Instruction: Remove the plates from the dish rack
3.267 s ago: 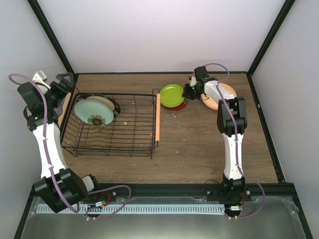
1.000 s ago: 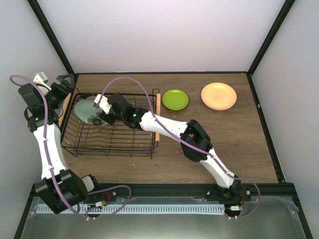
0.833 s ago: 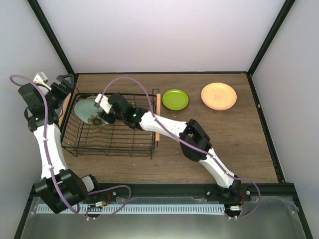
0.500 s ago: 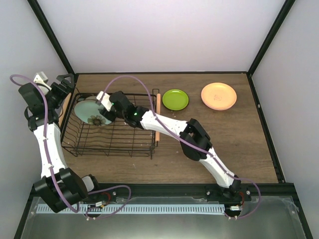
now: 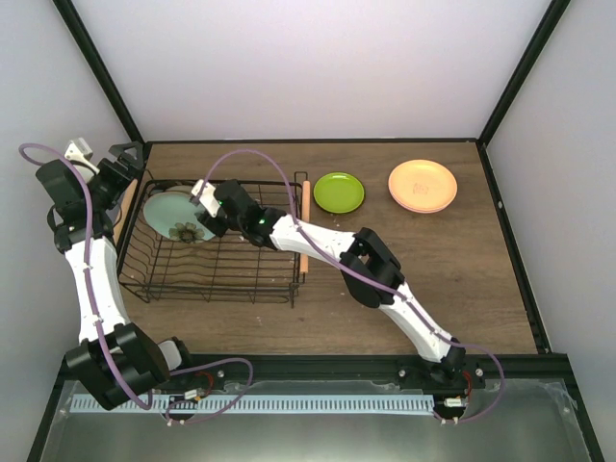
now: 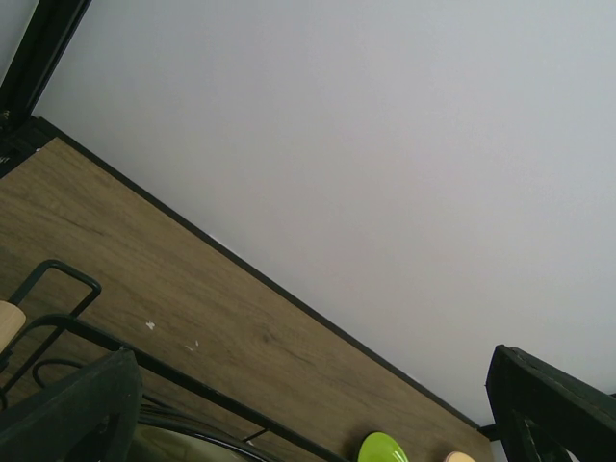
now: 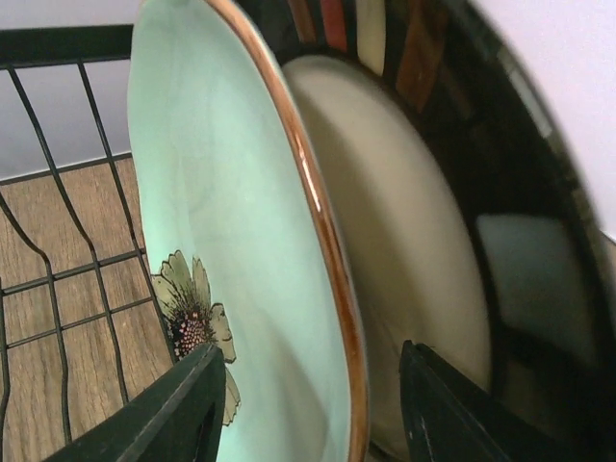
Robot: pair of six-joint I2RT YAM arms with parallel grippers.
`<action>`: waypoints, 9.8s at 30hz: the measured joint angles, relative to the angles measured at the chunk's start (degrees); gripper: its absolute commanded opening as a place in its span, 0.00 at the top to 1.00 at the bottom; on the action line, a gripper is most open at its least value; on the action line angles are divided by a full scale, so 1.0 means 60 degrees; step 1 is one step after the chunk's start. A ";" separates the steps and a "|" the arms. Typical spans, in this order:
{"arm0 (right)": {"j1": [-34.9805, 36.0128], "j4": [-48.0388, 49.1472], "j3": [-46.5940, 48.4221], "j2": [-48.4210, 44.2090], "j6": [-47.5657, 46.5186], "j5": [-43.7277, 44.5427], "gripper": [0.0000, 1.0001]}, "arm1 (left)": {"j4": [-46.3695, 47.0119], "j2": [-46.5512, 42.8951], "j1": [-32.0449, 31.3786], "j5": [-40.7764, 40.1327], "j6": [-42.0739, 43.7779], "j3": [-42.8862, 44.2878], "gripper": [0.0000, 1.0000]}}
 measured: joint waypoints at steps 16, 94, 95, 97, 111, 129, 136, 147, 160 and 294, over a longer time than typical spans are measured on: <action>-0.0025 0.0659 -0.0022 0.0149 -0.0124 -0.0423 0.99 | -0.0011 -0.0004 0.0000 0.0004 0.0004 0.0000 0.00; -1.1664 -0.3799 -0.4838 -0.5224 0.7147 -0.3297 0.99 | 0.0856 -0.0036 0.0000 0.0455 -0.1169 0.0965 0.00; -1.1770 -0.3836 -0.5013 -0.5100 0.7216 -0.3439 0.99 | 0.0845 -0.0036 0.0000 0.0455 -0.1166 0.0958 0.00; -1.1905 -0.3880 -0.5297 -0.4900 0.7333 -0.3687 0.99 | 0.0841 -0.0036 0.0000 0.0459 -0.1162 0.0951 0.00; -1.2444 -0.3136 -0.6247 -0.4448 0.7708 -0.4342 0.99 | 0.0747 -0.0036 -0.0004 0.0463 -0.0980 0.0951 0.00; -1.2630 -0.2936 -0.6331 -0.3985 0.7322 -0.4215 0.33 | 0.0583 -0.0222 -0.0018 0.0557 -0.0954 0.0943 0.00; -1.2622 -0.4091 -0.5566 -0.3985 0.6492 -0.2936 0.32 | 0.0550 -0.0280 -0.0058 0.0619 -0.0962 0.0871 0.00; -1.2280 -0.4095 -0.5643 -0.4510 0.5963 -0.2878 0.32 | 0.0466 -0.0313 -0.0109 0.0641 -0.0896 0.0871 0.00; -0.4557 -0.0506 -0.1067 -0.5176 0.3734 -0.4237 0.18 | 0.0186 -0.0361 -0.0120 0.0586 -0.0645 0.0860 0.00; -1.2662 -0.3311 -0.6298 -0.5034 0.7581 -0.3697 0.84 | 0.0834 -0.0109 -0.0215 0.0674 -0.0976 0.0699 0.00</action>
